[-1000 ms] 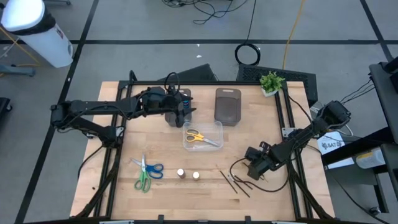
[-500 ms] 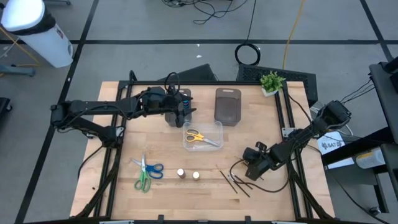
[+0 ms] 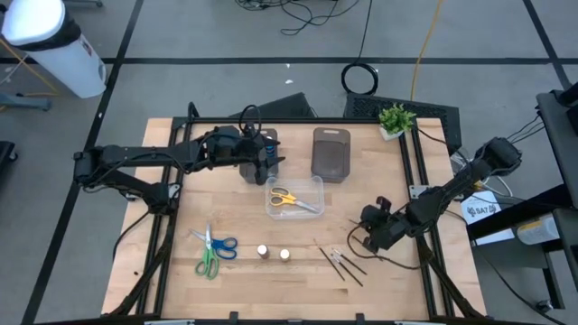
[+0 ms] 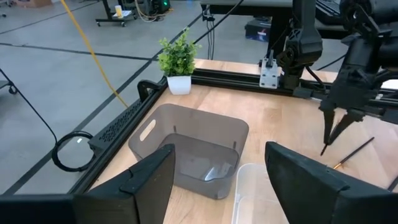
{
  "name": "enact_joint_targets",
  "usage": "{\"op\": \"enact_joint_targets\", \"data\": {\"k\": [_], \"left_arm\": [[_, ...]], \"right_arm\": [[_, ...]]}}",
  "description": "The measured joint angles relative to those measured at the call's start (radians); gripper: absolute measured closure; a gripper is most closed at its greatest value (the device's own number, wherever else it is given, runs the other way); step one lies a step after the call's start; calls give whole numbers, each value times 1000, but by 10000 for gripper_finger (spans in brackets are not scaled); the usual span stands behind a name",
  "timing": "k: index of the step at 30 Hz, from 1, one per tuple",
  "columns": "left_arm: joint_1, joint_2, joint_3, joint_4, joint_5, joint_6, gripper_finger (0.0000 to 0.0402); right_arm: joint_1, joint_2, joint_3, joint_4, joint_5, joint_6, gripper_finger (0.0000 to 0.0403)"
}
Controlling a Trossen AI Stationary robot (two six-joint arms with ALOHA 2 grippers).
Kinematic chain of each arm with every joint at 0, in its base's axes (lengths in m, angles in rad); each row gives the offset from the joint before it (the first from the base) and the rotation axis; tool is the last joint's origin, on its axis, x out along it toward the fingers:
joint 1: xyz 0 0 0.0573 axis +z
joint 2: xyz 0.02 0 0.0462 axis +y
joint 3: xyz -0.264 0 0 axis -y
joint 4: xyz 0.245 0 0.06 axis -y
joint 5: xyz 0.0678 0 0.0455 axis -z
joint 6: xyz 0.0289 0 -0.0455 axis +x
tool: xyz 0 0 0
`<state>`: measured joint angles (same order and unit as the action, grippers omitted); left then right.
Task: Pick & Place Paint Supplies
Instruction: Put the right black and gold brush into the right black bin
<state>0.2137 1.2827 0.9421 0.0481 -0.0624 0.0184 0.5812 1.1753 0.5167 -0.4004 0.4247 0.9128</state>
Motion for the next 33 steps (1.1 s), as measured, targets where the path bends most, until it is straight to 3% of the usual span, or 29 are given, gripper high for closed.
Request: {"op": "enact_joint_targets", "data": {"k": [11,16,24,27,30,33], "left_arm": [[0,0,0,1,0,0,145],[0,0,0,9,0,0,155],[0,0,0,9,0,-2,158],[0,0,0,9,0,-2,158],[0,0,0,9,0,0,158],[0,0,0,9,0,-1,158]], "right_arm": [[-37,-57,0,204,121,-152,403],[-123,-70,0,444,205,-365,403],[-335,-108,1,869,200,-797,403],[-459,-115,2,952,146,-855,403],[-602,-107,2,974,7,-829,403],[-731,-74,2,959,-64,-791,403]]}}
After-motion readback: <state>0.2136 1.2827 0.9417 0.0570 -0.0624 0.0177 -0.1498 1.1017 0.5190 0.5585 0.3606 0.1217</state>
